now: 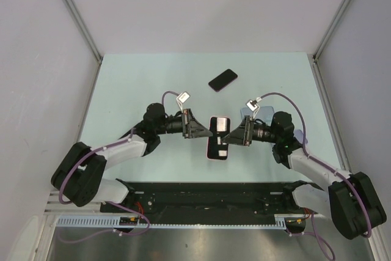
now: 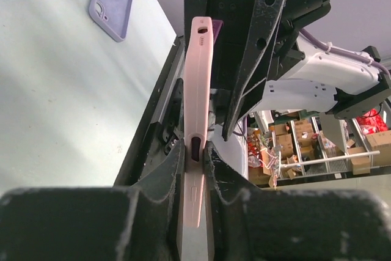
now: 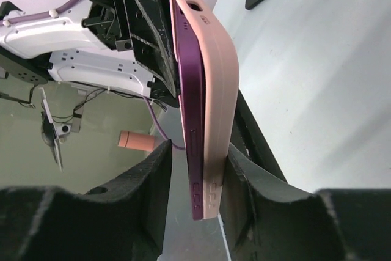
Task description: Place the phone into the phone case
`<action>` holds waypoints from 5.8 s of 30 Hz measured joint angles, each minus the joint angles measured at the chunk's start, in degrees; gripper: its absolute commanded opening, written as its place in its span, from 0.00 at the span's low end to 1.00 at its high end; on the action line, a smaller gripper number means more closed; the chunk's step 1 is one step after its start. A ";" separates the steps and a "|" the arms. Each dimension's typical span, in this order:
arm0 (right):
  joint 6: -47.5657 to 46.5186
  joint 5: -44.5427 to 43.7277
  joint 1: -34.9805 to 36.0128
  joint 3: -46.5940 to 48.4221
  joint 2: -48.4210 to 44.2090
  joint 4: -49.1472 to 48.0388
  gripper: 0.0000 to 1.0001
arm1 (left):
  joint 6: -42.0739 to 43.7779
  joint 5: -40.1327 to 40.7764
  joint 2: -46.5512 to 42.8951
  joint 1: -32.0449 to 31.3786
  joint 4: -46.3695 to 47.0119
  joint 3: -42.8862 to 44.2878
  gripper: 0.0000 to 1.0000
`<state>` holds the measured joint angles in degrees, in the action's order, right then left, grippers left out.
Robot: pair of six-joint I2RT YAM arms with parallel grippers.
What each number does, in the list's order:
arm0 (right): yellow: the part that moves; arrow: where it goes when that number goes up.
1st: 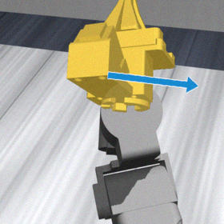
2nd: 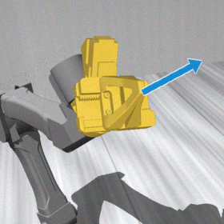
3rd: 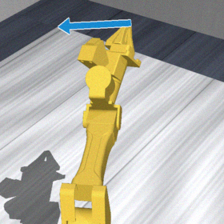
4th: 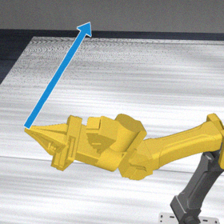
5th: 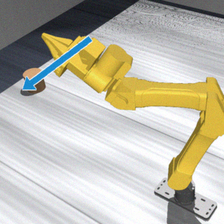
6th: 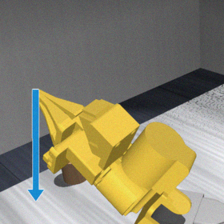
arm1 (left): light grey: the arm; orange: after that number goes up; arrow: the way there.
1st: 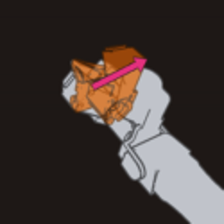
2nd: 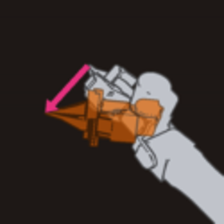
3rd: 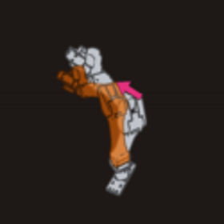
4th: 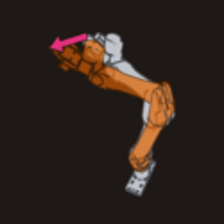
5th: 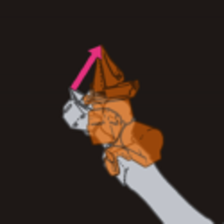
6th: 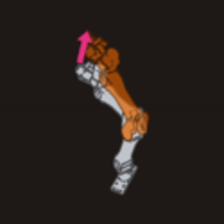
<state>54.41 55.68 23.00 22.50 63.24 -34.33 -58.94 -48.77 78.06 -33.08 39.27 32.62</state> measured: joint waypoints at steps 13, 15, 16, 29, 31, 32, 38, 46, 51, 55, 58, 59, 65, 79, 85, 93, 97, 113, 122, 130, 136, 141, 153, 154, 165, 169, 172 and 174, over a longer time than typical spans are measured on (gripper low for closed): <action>0.61 0.02 -0.09 -1.79 -2.10 0.04 0.00 | -1.68 -2.51 3.21 0.24 6.34 -0.04 0.53; 1.33 0.28 -0.09 -1.97 -1.81 -0.72 0.00 | -2.47 -2.80 3.89 0.26 8.00 -0.04 0.54; 1.70 0.42 -0.02 -1.99 -1.57 -1.25 0.00 | -2.58 -2.95 4.22 0.26 8.55 -0.04 0.53; 3.93 1.68 0.55 -2.45 0.96 -5.16 0.47 | -1.49 -3.56 4.76 -0.31 6.45 1.49 0.05; 3.93 1.81 1.01 -3.13 0.90 -6.10 0.50 | -1.51 -3.32 4.76 -0.55 5.97 1.49 0.02; 3.98 1.81 1.25 -3.43 0.90 -6.60 0.50 | -1.51 -3.34 4.76 -0.55 5.79 1.49 0.01; 4.07 1.79 2.95 -7.48 0.42 -8.87 0.50 | -1.66 -1.81 4.76 -0.48 5.57 1.49 0.00; 5.51 0.57 4.66 -11.47 0.42 -12.46 0.20 | -2.45 0.61 5.35 -0.15 6.10 1.49 0.00; 6.64 -0.35 4.39 -12.28 0.52 -14.40 0.00 | -4.33 0.61 6.36 0.07 6.97 1.46 0.00; 7.26 -0.83 4.04 -12.50 0.15 -14.10 0.00 | -4.50 0.66 6.64 0.07 6.99 1.46 0.00; 7.48 -0.83 3.69 -12.48 -0.28 -12.83 0.00 | -3.93 0.79 6.60 0.07 6.23 1.46 0.00; 7.41 -0.83 3.48 -12.44 -0.42 -11.89 0.00 | -3.13 1.18 6.38 0.07 4.85 1.49 0.00; 8.41 -0.48 2.69 -11.82 -0.48 -9.16 0.45 | -0.28 2.32 3.82 0.07 -0.79 1.62 0.00; 10.80 -0.76 1.46 -11.54 -1.92 -13.20 0.00 | -3.87 0.04 3.39 0.72 2.49 1.64 0.00; 13.38 -1.20 1.60 -11.54 -1.92 -13.79 0.37 | -5.01 0.02 3.65 0.74 4.37 1.38 0.00; 16.48 -1.86 3.72 -11.52 -1.77 -16.61 0.24 | -14.67 -0.59 7.06 1.18 18.93 -2.75 0.00; 17.40 -2.45 4.07 -11.52 -1.46 -18.29 0.44 | -17.11 -0.92 8.26 1.53 22.86 -3.21 0.00; 22.56 -4.33 5.18 -12.35 -0.13 -25.11 0.38 | -23.23 0.46 12.41 2.36 33.86 -6.16 0.00; 23.78 -5.57 5.53 -12.76 -0.35 -25.49 0.46 | -23.74 0.74 12.76 2.73 35.15 -6.84 0.00; 22.38 -7.06 5.84 -12.87 -2.86 -21.51 0.44 | -23.74 1.05 12.79 2.78 35.23 -7.30 0.00; 20.39 -7.85 5.99 -12.90 -5.09 -17.68 0.17 | -23.74 1.44 12.79 2.80 35.26 -7.69 0.00; 19.02 -8.63 6.23 -13.11 -6.27 -15.93 0.00 | -24.46 1.62 12.79 2.89 35.63 -8.28 0.00; 12.87 -9.84 6.64 -10.38 -8.85 -3.52 0.39 | -16.83 1.95 7.13 3.02 24.44 -8.44 0.00; 12.72 -9.88 6.69 -10.01 -9.22 -2.69 0.43 | -15.45 1.62 6.03 3.04 23.04 -8.15 0.00; 8.98 -8.33 3.72 -5.81 -10.62 0.48 0.61 | -3.28 -3.78 0.26 2.43 7.48 -3.06 0.00; 7.41 -7.39 2.23 -3.63 -10.03 0.76 0.55 | -1.05 -6.08 0.15 0.83 4.04 -0.92 0.00; 6.73 -6.99 1.73 -2.38 -8.81 0.76 0.50 | -0.44 -7.45 0.15 -0.02 2.91 -0.24 0.00; 6.47 -6.71 1.22 -1.92 -7.93 0.50 0.46 | -0.33 -8.35 0.15 -0.50 2.51 -0.24 0.00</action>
<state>60.88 48.97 24.23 20.58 55.31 -33.82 -59.27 -57.12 78.22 -33.58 41.78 32.38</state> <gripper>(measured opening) 0.512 0.106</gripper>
